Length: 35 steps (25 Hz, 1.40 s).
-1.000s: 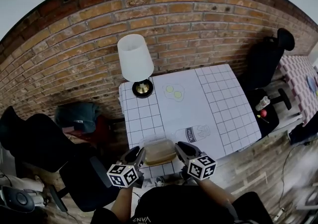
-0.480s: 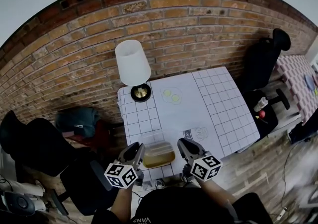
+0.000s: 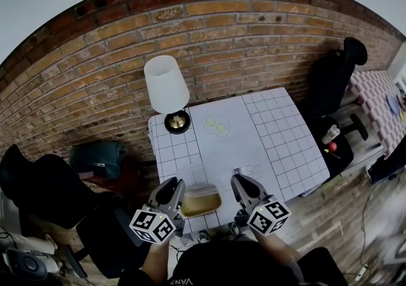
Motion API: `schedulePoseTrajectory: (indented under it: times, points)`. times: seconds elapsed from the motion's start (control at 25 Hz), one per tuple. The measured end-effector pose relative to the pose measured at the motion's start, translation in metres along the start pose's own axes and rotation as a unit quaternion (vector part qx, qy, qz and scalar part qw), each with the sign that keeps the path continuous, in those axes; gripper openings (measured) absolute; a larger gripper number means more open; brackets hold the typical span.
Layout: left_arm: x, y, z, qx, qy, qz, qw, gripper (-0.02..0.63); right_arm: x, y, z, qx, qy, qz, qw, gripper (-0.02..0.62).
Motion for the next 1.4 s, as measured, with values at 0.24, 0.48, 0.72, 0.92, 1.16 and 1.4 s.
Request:
schedulePoseTrajectory:
  times: [0.24,0.48,0.72,0.92,1.16,1.4]
  points:
    - [0.000,0.017,0.015,0.005,-0.017,0.025,0.9995,0.084,-0.006,0.023,-0.006,-0.007,0.001,0.026,1.000,0.025]
    - [0.001,0.024,0.027,0.007,-0.028,0.037,0.9989,0.081,-0.015,0.033,-0.007,-0.009,0.001,0.043,0.999,0.025]
    - [0.006,0.028,0.042,0.015,-0.042,0.041,0.9982,0.080,-0.029,0.044,-0.007,-0.015,-0.011,0.052,0.998,0.023]
    - [0.013,0.029,0.054,0.023,-0.054,0.038,0.9975,0.078,-0.040,0.048,-0.003,-0.018,-0.024,0.057,0.998,0.021]
    - [0.020,0.027,0.066,0.021,-0.068,0.032,0.9969,0.077,-0.053,0.055,0.002,-0.022,-0.038,0.064,0.997,0.021]
    - [0.024,0.026,0.075,0.024,-0.076,0.032,0.9963,0.074,-0.061,0.058,0.005,-0.023,-0.043,0.068,0.996,0.020]
Point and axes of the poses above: the fingertips, and each gripper's own axes: x forward along the fingers, z to its right, y out of its top, the point moved 6 cm from there along -x, backward along the fingers, and after that the axes turned 11 degrees about y, right-handed, at the moved point
